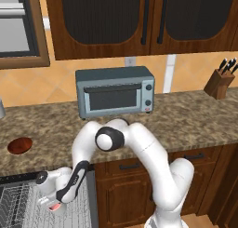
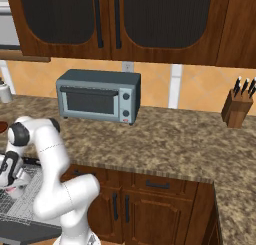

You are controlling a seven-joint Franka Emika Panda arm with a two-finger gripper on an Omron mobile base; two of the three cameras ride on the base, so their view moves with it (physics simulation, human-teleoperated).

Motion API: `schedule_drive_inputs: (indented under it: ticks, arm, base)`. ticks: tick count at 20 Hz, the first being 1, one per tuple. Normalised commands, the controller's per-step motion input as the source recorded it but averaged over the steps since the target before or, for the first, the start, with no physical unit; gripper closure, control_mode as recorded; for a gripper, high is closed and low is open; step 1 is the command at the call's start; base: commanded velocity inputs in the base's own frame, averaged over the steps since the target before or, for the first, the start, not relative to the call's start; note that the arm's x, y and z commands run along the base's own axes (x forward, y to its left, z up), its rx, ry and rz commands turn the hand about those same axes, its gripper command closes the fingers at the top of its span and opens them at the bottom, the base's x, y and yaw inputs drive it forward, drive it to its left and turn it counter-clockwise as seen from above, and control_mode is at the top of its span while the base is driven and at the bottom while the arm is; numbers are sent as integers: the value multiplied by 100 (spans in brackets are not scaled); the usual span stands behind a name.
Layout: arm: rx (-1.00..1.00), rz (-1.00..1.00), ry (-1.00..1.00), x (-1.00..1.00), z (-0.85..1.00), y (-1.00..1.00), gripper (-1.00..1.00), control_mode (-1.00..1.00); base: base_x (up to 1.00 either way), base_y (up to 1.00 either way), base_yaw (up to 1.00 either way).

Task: Pick up the cup and bowl from the counter, place them in the dishwasher, and close the dishwasher door.

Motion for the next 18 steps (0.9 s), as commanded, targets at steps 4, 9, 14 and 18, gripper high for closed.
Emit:
schedule_drive_inputs:
  ticks: [4,9,14,18]
  arm:
    - [-3,0,-5,58,-46,20,100,-100]
    - [-2,2,-11,57,-57,13,100,-100]
    - [-3,2,-1,32,-60,21,100,-100]
    - [0,0,0,0,-3,9,-100,-100]
  base:
    - [0,0,0]
    - [0,0,0]
    - [0,0,0]
    - [0,0,0]
